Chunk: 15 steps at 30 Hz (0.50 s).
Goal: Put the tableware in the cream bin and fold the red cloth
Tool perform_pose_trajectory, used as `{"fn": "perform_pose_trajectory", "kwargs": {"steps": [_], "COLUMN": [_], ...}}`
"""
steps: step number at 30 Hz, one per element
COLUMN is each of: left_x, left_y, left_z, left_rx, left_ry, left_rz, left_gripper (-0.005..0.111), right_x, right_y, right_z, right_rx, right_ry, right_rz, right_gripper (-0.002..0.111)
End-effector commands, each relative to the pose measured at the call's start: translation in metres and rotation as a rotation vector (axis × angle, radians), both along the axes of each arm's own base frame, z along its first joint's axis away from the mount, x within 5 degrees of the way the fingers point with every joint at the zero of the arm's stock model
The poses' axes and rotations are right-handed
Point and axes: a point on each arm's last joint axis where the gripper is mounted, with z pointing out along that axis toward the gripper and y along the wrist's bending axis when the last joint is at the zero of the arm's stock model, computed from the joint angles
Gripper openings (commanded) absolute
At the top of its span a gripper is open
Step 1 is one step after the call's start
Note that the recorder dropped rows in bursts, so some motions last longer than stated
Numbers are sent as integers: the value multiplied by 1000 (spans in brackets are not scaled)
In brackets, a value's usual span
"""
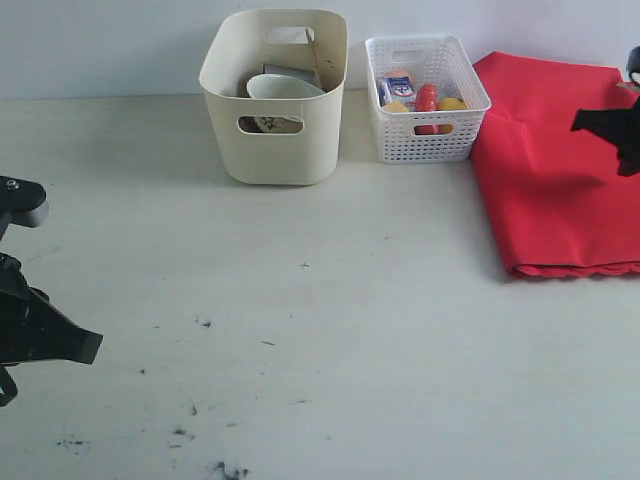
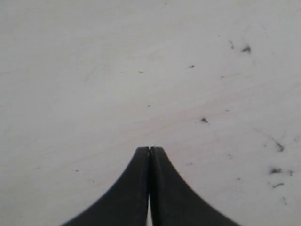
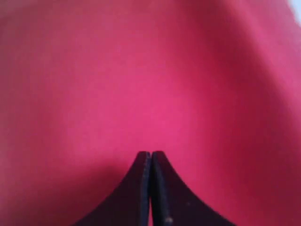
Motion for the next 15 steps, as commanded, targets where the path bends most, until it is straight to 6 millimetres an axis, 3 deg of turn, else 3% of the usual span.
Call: {"fn": "perform_pose_trajectory", "kwargs": {"steps": [1,6,10,15], "left_x": [-1,-1,-2,-5], "left_y": [1,1,3,8], "left_z": [1,2,7,22], "left_rx": [-10,-23,-31,-52], "left_ry": [-2,-9,-35,-118], "left_rz": [28,46,41,80], "left_gripper": [2,2,2,2], "right_x": [3,9,16,23], "right_y": [13,13,12,10], "right_z": [-16,-29,-25,17], "right_rx": [-2,-2,-2,-19], "right_ry": [-37,-41,-70,-117], "right_rz": [80,94,92,74], "right_gripper": [0,0,0,0]}}
